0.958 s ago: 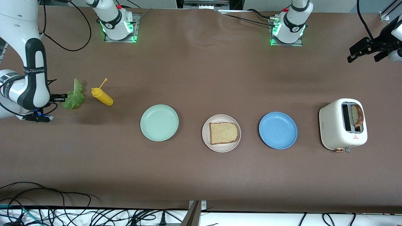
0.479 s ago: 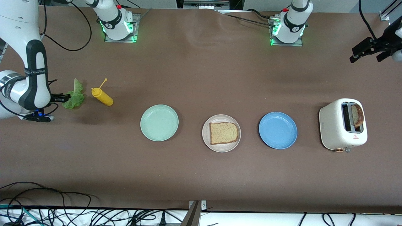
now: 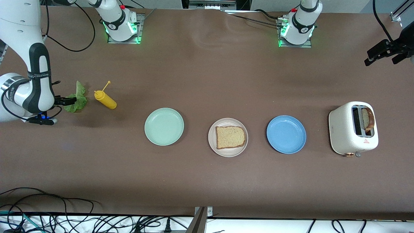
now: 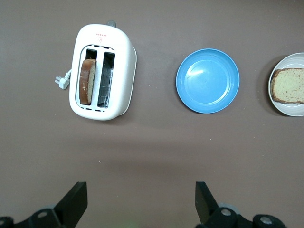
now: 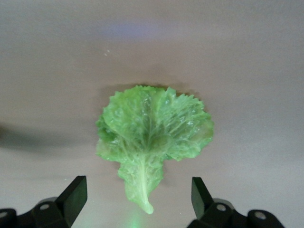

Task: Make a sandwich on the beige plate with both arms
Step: 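Grasp the green lettuce leaf with the right gripper and lift it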

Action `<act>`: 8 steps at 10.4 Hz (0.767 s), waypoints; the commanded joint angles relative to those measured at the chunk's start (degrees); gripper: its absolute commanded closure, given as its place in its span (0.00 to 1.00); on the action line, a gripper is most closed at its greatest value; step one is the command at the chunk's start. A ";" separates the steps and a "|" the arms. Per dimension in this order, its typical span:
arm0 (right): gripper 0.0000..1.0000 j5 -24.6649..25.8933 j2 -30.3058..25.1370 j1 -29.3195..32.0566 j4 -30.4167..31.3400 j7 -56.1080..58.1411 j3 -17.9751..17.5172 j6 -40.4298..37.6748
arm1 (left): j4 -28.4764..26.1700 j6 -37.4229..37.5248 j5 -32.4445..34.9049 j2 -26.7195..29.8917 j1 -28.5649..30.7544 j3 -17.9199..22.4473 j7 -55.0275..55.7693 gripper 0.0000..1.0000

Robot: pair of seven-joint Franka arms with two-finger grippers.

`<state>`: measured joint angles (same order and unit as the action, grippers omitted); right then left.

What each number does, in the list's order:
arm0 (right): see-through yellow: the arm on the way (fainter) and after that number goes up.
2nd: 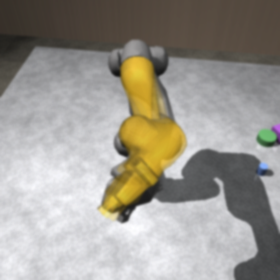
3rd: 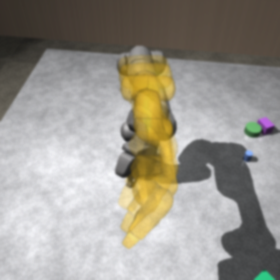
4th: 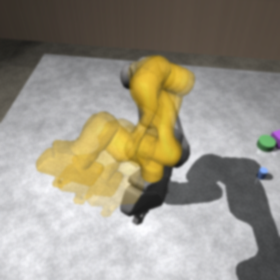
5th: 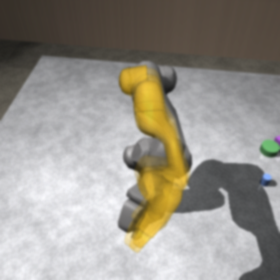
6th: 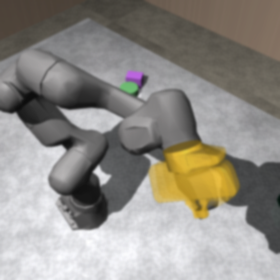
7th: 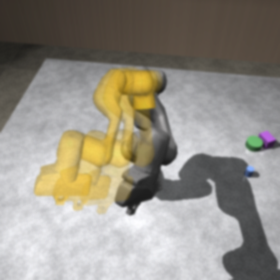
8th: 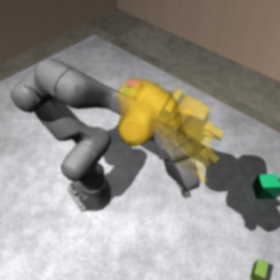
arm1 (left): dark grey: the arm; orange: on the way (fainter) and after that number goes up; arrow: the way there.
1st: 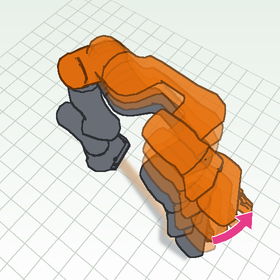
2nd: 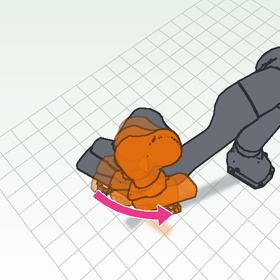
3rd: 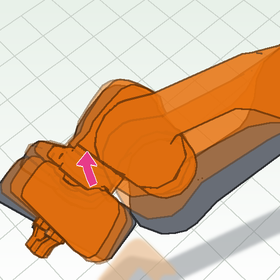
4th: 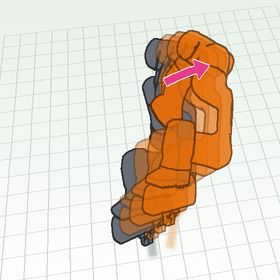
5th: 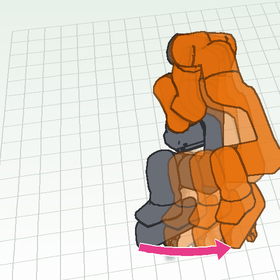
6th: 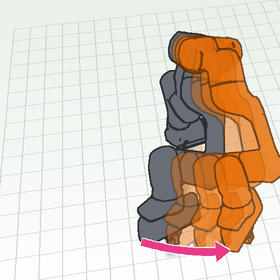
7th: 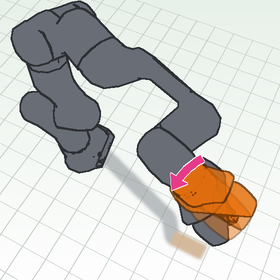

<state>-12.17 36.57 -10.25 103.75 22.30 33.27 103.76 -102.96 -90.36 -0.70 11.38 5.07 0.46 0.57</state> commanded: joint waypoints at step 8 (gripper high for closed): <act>0.01 -1.98 4.30 0.76 3.21 -0.15 -0.39 4.43 | 2.06 1.24 1.93 -1.01 0.29 -0.81 0.22 0.00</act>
<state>-13.23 40.91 -9.95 106.50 22.30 33.24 107.58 -102.86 -90.36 -0.70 11.33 5.07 0.16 0.57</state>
